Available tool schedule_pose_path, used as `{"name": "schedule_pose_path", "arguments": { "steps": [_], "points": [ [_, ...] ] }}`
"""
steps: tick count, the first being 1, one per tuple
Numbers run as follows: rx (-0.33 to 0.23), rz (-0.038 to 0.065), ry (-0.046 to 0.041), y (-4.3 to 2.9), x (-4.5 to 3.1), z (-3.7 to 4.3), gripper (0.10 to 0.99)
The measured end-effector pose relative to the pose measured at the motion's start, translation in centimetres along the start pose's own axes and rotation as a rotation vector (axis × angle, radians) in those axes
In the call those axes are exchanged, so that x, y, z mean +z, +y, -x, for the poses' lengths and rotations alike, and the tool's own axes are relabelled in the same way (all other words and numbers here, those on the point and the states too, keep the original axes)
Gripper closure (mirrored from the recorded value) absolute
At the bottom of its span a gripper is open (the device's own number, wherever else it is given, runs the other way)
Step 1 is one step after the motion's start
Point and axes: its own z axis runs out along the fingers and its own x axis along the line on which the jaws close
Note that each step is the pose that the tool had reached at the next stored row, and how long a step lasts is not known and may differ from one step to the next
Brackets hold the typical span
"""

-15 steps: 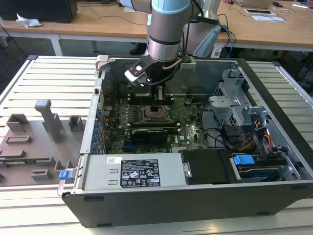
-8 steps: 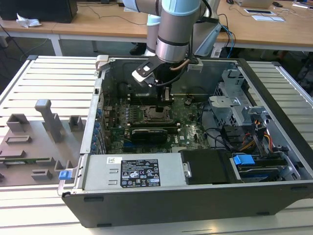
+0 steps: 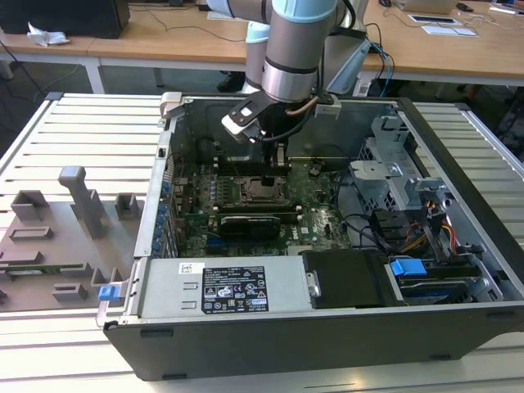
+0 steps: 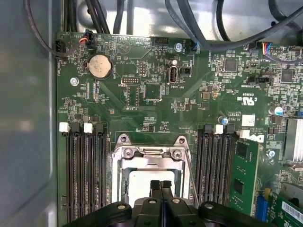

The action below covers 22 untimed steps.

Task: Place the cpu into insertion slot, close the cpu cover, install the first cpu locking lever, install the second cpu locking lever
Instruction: 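Close the cpu cover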

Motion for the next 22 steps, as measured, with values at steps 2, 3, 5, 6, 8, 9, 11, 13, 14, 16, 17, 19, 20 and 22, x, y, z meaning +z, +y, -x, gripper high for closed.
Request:
{"name": "schedule_pose_path", "arguments": {
  "steps": [2,3,5,6,8,9,11,13,14,16,17,19,20,22],
  "points": [
    [0.0,0.0,0.0,-0.01,-0.22,0.01,0.98],
    [0.0,0.0,0.0,-0.02,-0.35,0.02,0.98],
    [0.0,0.0,0.0,-0.04,-0.67,0.04,0.98],
    [0.0,0.0,0.0,-0.05,-0.75,0.04,0.98],
    [0.0,0.0,0.0,-0.06,-0.99,0.06,0.98],
    [0.0,0.0,0.0,-0.07,-1.07,0.06,0.98],
    [0.0,0.0,-0.0001,-0.08,-1.32,0.08,0.98],
    [0.0,0.0,-0.0002,-0.09,-1.58,0.09,0.98],
    [0.0,0.0,-0.0001,-0.1,-1.67,0.1,0.98],
    [0.0,0.0,-0.0003,-0.11,-1.94,0.11,0.98],
    [0.0,0.0,-0.0003,-0.12,-2.1,0.12,0.98],
    [0.0,0.0,-0.0003,-0.12,-2.32,0.14,0.98],
    [0.0,0.0,-0.0003,-0.12,-2.49,0.15,0.98],
    [0.0,0.0,-0.0007,-0.15,-2.94,0.18,0.98]
  ]
}}
